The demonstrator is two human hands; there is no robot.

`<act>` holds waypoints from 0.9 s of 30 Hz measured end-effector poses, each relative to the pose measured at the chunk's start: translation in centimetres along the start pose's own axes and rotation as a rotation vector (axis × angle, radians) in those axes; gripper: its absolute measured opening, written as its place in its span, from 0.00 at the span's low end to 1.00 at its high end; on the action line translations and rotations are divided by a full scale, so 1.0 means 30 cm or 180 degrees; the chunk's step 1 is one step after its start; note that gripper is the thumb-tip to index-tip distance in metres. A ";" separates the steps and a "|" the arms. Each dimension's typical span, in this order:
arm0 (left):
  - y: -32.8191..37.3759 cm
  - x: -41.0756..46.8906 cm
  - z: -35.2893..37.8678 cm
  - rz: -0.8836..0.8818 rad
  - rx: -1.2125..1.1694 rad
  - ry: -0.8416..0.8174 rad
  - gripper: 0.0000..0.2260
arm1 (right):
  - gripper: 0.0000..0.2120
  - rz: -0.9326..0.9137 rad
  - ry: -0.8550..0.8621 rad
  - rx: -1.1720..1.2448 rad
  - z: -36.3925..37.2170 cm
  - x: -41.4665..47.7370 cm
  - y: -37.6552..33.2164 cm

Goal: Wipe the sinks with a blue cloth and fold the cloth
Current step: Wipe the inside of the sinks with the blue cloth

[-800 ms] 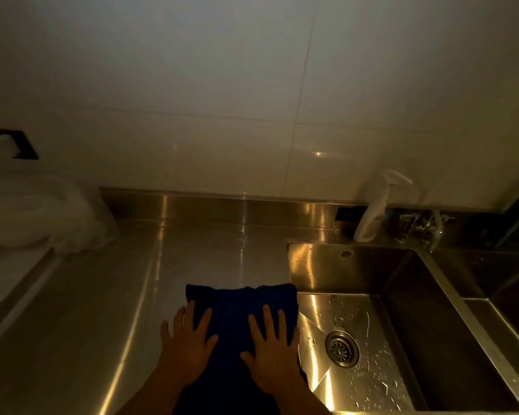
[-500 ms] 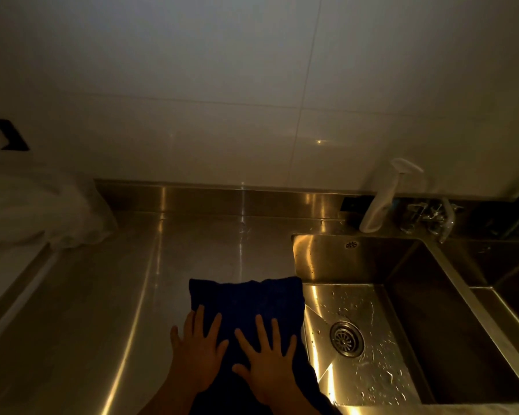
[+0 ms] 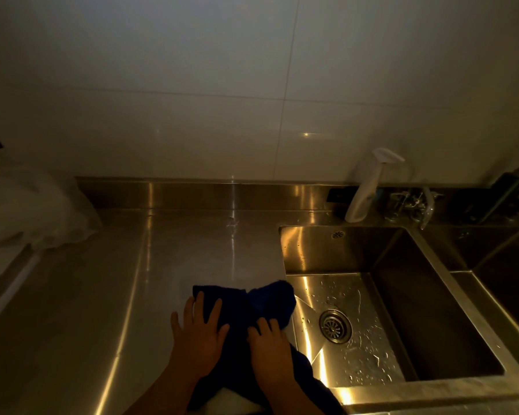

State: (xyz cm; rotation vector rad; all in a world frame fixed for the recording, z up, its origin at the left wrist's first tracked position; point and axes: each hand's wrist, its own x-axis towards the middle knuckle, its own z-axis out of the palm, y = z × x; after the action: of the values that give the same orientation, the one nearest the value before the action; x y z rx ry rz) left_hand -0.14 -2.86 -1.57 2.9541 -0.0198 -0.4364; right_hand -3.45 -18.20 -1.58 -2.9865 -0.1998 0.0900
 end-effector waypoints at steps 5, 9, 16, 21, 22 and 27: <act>0.091 -0.015 0.008 0.0017 -0.0088 0.0122 0.54 | 0.17 0.0085 0.0308 0.0115 -0.050 -0.016 0.086; 0.220 -0.024 0.018 0.0032 -0.0131 0.0303 0.53 | 0.15 0.0107 0.0563 0.0210 -0.106 -0.042 0.191; 0.481 -0.056 0.032 -0.0012 -0.0124 0.0387 0.33 | 0.12 0.0184 0.0812 0.0340 -0.203 -0.097 0.442; 0.625 -0.064 0.049 0.0072 -0.0252 0.0482 0.38 | 0.12 0.0314 0.0763 0.0462 -0.225 -0.115 0.624; 0.645 -0.066 0.052 0.0095 -0.0264 0.0459 0.43 | 0.14 0.0312 0.0744 0.0530 -0.213 -0.111 0.656; 0.705 -0.016 0.067 0.0122 -0.0237 0.0385 0.52 | 0.16 0.0293 0.0732 0.0535 -0.201 -0.085 0.754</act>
State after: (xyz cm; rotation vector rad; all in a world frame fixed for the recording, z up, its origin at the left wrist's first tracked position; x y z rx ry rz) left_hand -0.97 -24.05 -0.05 2.8955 -0.0451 -0.2473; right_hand -2.65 -41.58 1.11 -2.8075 -0.0264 -0.2149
